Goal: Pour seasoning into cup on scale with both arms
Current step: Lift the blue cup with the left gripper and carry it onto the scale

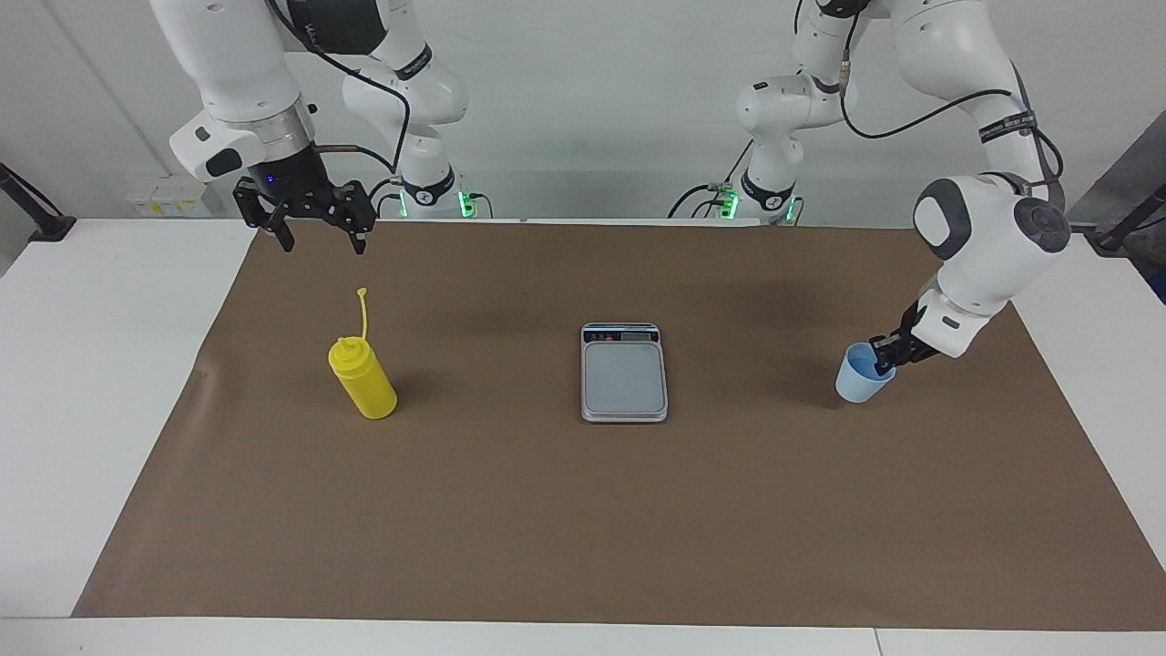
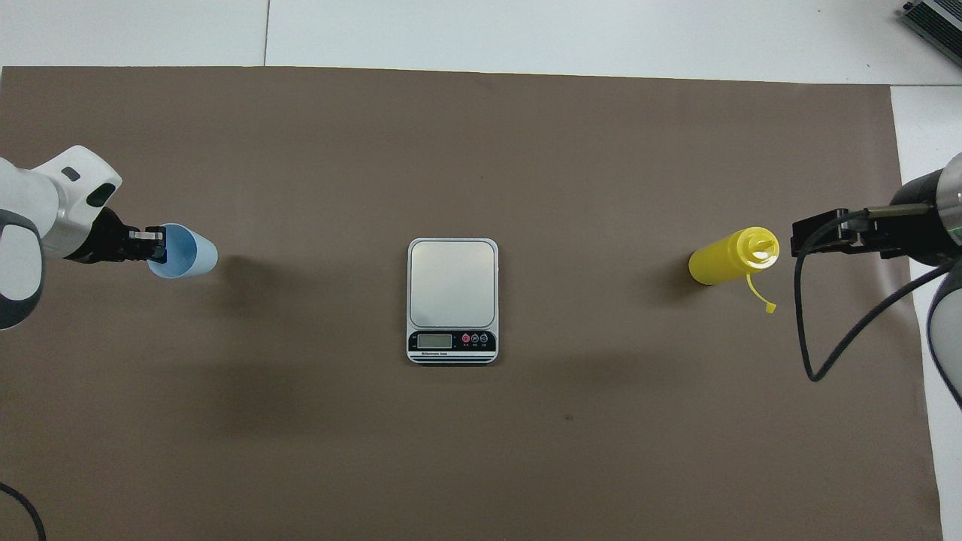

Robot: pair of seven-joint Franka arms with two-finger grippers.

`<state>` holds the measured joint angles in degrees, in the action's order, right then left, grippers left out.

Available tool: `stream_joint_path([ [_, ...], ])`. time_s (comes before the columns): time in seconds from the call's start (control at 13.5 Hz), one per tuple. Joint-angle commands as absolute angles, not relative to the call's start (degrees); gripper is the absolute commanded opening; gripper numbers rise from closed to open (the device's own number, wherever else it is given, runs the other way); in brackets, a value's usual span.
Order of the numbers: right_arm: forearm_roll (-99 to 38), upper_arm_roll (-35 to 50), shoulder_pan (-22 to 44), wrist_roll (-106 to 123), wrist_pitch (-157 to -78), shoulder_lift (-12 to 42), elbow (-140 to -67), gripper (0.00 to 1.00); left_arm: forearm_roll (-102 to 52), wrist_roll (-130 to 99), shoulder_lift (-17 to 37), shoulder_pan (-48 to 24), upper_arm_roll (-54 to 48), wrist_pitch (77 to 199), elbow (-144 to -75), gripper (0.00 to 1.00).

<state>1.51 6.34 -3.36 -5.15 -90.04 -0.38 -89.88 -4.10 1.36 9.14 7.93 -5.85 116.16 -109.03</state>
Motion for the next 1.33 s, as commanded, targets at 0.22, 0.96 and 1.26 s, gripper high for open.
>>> stream_joint_path([
  [0.22,1.41,6.68,-3.96,-5.98,-90.26,-1.49,-91.14,1.0,-4.83,-1.65,10.2,1.95,-6.24,106.79,-100.99,0.0],
  [0.96,1.41,6.68,-3.96,-5.98,-90.26,-1.49,-91.14,1.0,-4.83,-17.65,10.89,-11.41,-6.33,108.81,-98.36,0.0],
  [1.26,1.41,6.68,-3.96,-5.98,-90.26,-1.49,-91.14,1.0,-4.22,-22.23,11.43,-18.53,-6.33,110.65,-97.65,0.0],
])
